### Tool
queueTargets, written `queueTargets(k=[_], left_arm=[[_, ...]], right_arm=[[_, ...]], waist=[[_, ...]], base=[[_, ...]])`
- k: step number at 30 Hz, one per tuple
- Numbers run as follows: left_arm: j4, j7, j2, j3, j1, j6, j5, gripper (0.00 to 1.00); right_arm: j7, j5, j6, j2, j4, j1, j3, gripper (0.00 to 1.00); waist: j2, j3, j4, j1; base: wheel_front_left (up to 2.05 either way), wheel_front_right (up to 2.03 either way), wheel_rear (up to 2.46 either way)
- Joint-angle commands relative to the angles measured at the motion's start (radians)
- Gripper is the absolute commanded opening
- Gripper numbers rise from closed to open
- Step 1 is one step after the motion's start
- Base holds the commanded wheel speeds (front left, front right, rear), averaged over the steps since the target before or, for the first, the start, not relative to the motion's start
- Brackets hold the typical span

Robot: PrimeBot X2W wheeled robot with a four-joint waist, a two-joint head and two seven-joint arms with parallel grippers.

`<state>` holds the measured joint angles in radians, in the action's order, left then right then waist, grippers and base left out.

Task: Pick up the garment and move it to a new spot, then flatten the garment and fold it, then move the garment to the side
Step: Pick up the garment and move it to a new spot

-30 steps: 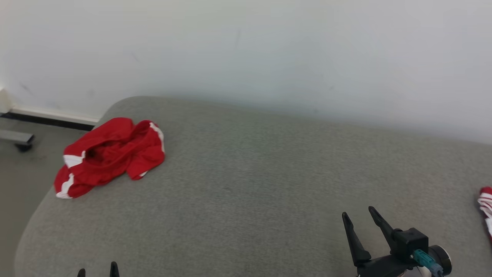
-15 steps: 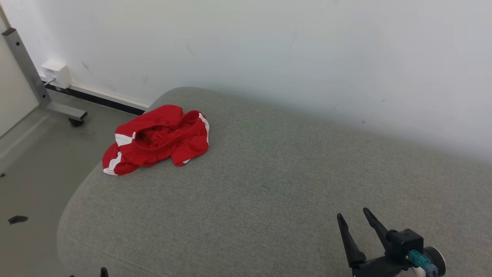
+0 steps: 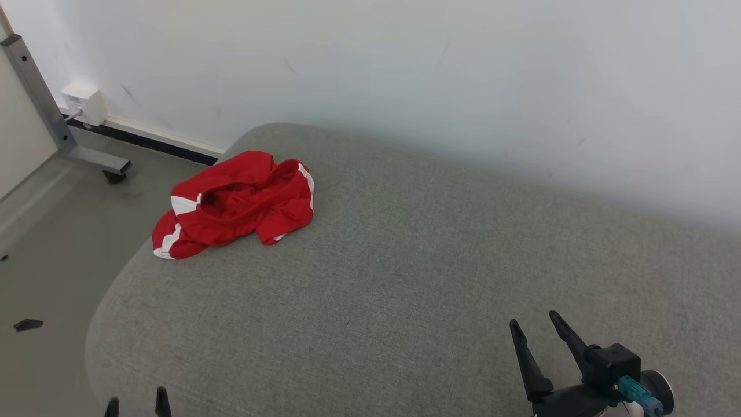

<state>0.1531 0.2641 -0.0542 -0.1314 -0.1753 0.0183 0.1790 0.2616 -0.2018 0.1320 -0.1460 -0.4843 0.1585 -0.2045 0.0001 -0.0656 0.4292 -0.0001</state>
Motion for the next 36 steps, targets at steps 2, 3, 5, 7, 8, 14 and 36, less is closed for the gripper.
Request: queueTargets(k=[2, 3, 5, 7, 8, 14, 36], left_arm=[[0.023, -0.001, -0.013, -0.001, 0.057, 0.008, 0.003, 1.0], [0.036, 0.0, -0.02, -0.006, 0.084, 0.01, 0.011, 1.0], [0.077, -0.003, -0.035, -0.012, 0.137, 0.025, 0.031, 1.0], [0.119, -0.007, -0.06, -0.025, 0.209, 0.036, 0.046, 1.0], [0.141, -0.013, -0.072, -0.029, 0.245, 0.043, 0.053, 1.0], [0.263, -0.074, -0.12, -0.081, 0.487, 0.051, 0.146, 1.0], [0.531, -0.594, -0.273, -0.304, 1.072, -0.016, 0.538, 1.0]], right_arm=[[0.004, 0.006, -0.003, -0.008, 0.006, -0.002, -0.004, 1.0], [0.004, 0.008, -0.003, -0.012, 0.006, 0.005, -0.01, 1.0], [0.002, 0.007, -0.003, -0.016, 0.005, 0.017, -0.021, 1.0], [-0.003, 0.009, -0.003, -0.026, 0.014, 0.038, -0.037, 1.0], [-0.005, 0.01, -0.003, -0.034, 0.018, 0.046, -0.043, 1.0], [-0.032, 0.011, -0.003, -0.078, 0.082, 0.118, -0.099, 1.0], [-0.123, 0.052, -0.003, -0.15, 0.412, 0.296, -0.187, 1.0]], waist=[[-0.0001, 0.026, -0.012, 0.0001], [-0.0001, 0.038, -0.019, 0.0001], [-0.0001, 0.057, -0.035, 0.0001], [-0.0001, 0.087, -0.058, 0.0001], [-0.0001, 0.104, -0.07, 0.0001], [-0.0001, 0.243, -0.155, 0.0001], [-0.0001, 0.671, -0.363, 0.0001]], base=[[0.0, 0.0, 0.0], [0.0, 0.0, 0.0], [0.0, 0.0, 0.0], [0.0, 0.0, 0.0], [0.0, 0.0, 0.0], [0.0, 0.0, 0.0], [0.0, 0.0, 0.0]])
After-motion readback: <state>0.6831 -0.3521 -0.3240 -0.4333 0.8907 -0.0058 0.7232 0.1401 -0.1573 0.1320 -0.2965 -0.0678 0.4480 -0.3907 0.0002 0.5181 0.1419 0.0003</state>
